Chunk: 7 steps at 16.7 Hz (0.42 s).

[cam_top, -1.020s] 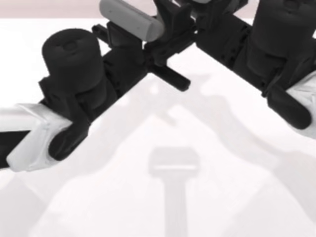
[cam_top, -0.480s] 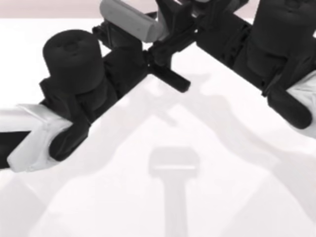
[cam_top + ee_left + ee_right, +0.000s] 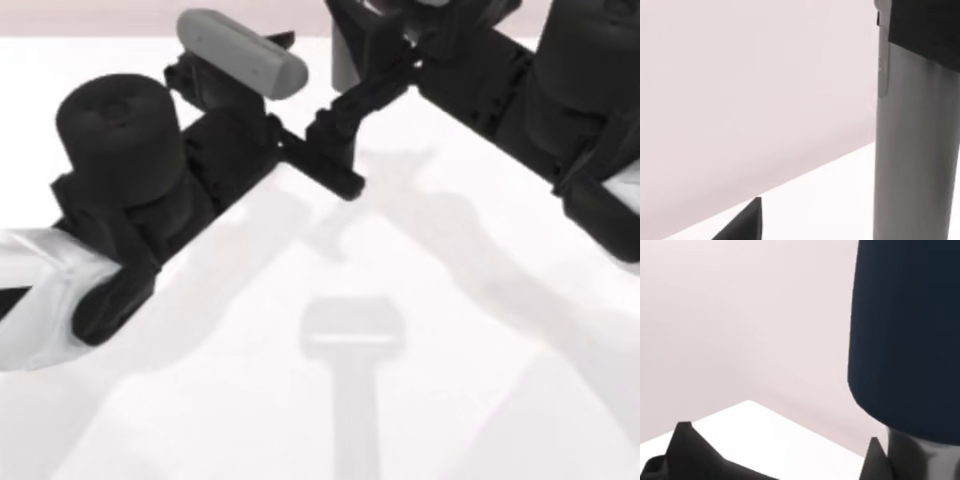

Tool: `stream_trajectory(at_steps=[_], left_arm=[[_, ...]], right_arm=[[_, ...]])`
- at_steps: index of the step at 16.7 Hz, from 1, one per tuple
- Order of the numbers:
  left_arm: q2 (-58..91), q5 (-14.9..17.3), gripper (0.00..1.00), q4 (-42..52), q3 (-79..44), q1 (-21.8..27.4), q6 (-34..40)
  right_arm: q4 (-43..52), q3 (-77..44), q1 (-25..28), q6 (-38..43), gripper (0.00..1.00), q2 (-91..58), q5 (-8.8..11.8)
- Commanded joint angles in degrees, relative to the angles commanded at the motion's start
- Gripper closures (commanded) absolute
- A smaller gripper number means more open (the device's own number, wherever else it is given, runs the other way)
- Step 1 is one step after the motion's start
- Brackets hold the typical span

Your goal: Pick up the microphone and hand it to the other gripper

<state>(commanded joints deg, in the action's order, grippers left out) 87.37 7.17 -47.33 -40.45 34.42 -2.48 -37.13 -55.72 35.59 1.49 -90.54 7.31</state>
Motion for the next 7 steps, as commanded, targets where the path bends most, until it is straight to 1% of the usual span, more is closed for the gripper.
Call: stream_trajectory(at_steps=[5, 7], left_arm=[[-10.6, 1.19, 0.0, 1.37, 9.09, -1.84, 0.06], [-12.08, 1.44, 0.0, 1.44, 10.47, -2.09, 0.03]], right_arm=[[-0.17, 3.81, -4.3, 0.0, 1.0, 4.02, 4.6], [-0.18, 4.44, -4.98, 0.02, 1.0, 4.63, 5.39]])
